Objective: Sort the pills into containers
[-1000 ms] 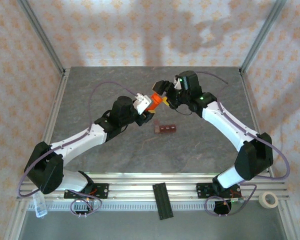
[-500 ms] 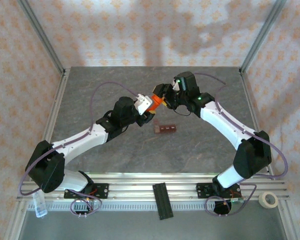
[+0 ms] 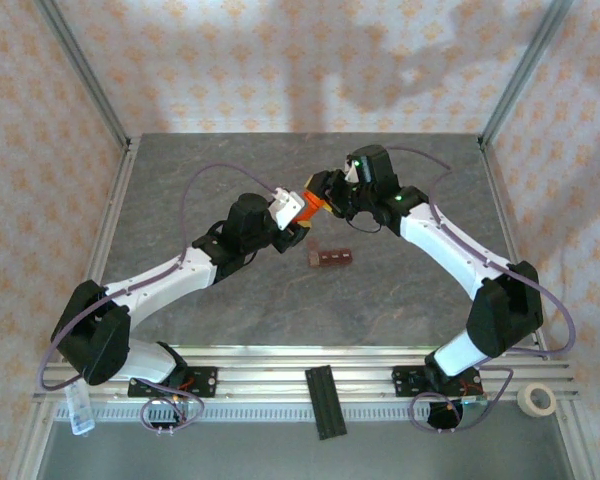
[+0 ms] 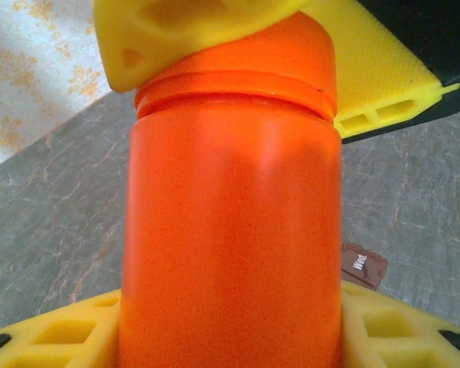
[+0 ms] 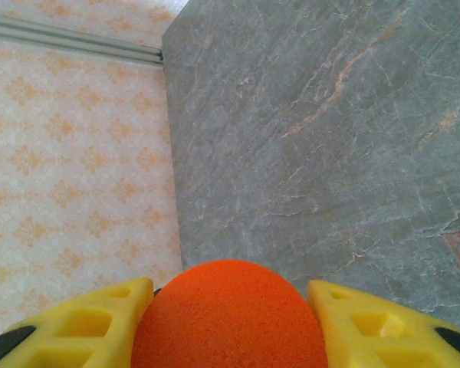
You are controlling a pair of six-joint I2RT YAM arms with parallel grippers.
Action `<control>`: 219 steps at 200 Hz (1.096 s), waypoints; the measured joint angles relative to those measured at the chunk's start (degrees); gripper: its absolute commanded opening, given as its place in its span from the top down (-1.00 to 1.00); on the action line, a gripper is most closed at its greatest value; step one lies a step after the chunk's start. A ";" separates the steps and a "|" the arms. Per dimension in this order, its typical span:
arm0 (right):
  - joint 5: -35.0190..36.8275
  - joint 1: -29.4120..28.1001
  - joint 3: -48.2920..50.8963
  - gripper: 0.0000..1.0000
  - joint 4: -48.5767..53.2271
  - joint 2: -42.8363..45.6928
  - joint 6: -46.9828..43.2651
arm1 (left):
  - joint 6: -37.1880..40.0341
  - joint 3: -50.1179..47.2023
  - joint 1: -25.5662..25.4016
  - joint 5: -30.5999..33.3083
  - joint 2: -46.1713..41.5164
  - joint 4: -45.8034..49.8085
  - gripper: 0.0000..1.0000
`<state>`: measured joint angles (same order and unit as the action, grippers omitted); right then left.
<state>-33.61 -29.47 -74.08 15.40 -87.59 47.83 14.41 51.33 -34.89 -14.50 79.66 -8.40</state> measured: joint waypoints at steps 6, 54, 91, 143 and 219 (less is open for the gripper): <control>0.02 0.00 0.00 0.23 0.00 0.00 -0.33 | -0.24 0.00 0.02 -0.04 0.00 0.00 1.00; -4.22 1.62 3.50 0.20 -6.27 1.55 -9.27 | -5.35 0.00 2.78 -8.61 0.00 -0.98 1.00; -11.28 3.82 7.78 0.20 -15.78 4.17 -13.49 | -12.72 -0.02 5.64 -19.80 0.00 -4.81 1.00; -11.89 4.13 7.58 -0.67 -16.81 4.57 -13.07 | -14.75 -0.04 6.01 -21.03 0.00 -5.95 1.00; -2.73 4.11 2.19 -0.75 -4.85 5.07 -5.77 | -5.20 0.02 1.70 -7.87 0.00 0.13 1.00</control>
<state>-36.34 -25.36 -71.90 10.55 -82.52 42.06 9.21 51.35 -33.19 -22.37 79.66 -8.27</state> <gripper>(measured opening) 0.875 0.515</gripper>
